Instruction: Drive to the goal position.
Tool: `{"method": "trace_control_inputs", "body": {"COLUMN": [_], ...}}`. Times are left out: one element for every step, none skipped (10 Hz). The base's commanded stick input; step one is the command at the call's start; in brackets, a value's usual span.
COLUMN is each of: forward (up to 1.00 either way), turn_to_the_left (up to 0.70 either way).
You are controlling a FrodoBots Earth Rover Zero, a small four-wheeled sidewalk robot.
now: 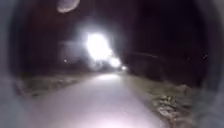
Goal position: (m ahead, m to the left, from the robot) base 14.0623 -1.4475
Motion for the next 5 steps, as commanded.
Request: {"method": "trace_control_inputs", "body": {"forward": [1.00,1.00,1.00,1.00,1.00], "turn_to_the_left": [0.00,0.00,0.00,0.00,0.00]}}
